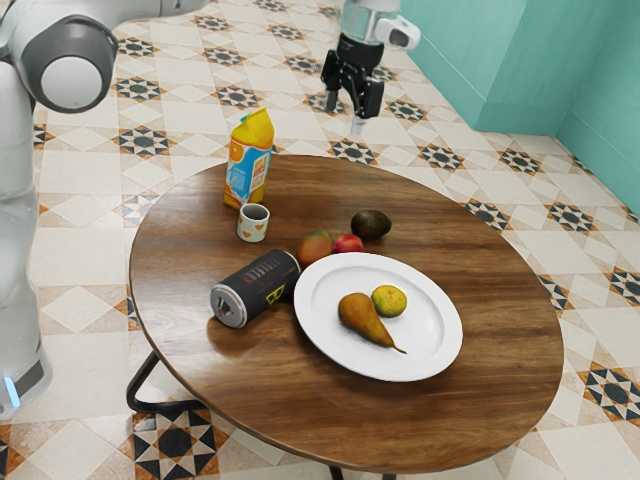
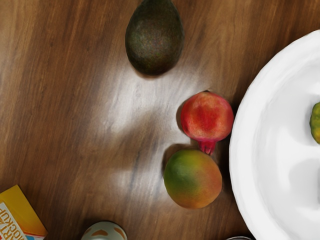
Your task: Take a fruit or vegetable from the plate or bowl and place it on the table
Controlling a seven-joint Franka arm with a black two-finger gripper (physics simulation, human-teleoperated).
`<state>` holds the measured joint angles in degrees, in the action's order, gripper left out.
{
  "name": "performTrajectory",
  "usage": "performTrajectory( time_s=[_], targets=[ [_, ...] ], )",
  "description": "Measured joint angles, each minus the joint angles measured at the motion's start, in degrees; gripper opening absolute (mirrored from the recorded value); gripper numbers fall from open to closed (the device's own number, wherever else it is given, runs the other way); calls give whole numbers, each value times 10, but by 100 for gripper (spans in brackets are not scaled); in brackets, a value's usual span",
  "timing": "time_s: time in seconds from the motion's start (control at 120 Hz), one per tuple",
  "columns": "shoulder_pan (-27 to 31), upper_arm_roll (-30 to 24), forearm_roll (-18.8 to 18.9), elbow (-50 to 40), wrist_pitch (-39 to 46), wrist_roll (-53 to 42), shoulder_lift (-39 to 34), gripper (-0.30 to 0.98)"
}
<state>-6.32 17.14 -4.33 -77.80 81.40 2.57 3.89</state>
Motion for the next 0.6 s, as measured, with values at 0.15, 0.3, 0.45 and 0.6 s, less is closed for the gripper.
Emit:
performTrajectory(
  time_s=[0.15,0.3,0.45,0.6],
  targets=[
    [-10,-1,1,0,37,5,-1,69],
    [-9,-7,0,3,55,8,1,69],
    [-39,-4,8,75,55,12,72,69],
    [-39,-6,0,203,26,15,193,69]
  ],
)
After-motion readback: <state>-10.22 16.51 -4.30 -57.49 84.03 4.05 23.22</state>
